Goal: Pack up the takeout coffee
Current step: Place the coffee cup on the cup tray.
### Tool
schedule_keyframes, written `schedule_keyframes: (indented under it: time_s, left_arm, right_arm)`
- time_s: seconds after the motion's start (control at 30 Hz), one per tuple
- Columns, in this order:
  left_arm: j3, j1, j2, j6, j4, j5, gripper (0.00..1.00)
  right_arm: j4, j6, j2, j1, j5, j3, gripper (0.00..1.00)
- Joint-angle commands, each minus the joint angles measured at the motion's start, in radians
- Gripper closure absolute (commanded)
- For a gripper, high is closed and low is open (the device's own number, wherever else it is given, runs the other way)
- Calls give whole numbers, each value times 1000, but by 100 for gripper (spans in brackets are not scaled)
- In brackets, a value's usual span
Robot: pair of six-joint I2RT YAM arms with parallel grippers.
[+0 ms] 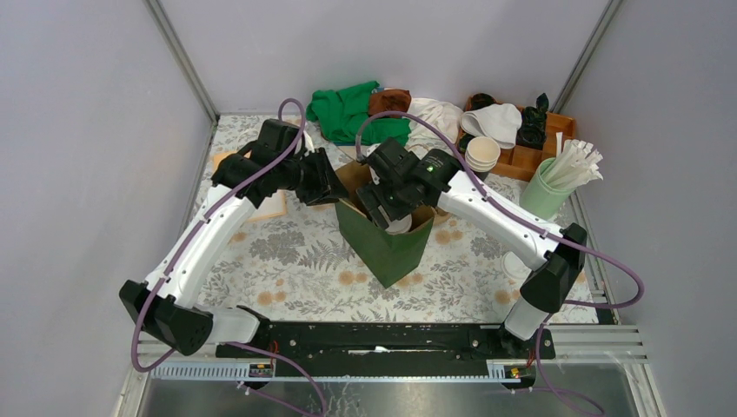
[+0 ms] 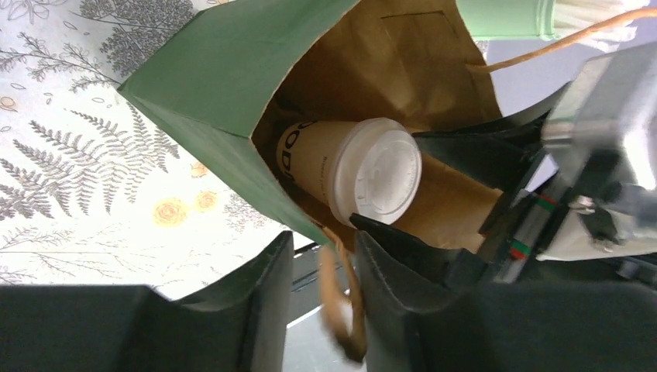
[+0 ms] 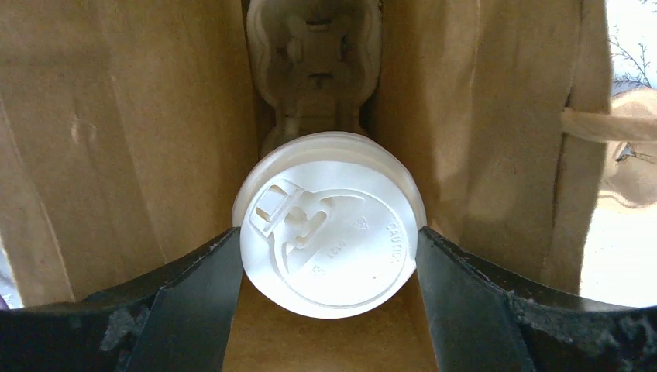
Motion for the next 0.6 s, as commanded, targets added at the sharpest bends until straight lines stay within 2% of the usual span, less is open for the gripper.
schedule_keyframes:
  time_s: [0.0,0.13,0.23,0.4,0.47,0.57]
  left_arm:
    - [155,-2,-1,78,-59,-41,53]
    - [355,8,55,168,-143,-112,40]
    - [432,60,81,214,-144,-117,37]
    - [421,172,100,361,-47,-18,46]
    - [388,174,114,440,9,30,46]
    - [297,173,120,520,128,125,40]
  right_arm:
    - [-30,19,-6,8,2,3,43]
    - [-33,16,-6,8,-11,9,43]
    - [-18,7,-18,8,-12,-4,44]
    - [2,-8,-41,8,-16,-22,43]
    - [9,-8,-48,8,-23,-28,44]
    - [14,-9,-55,8,-29,-40,44]
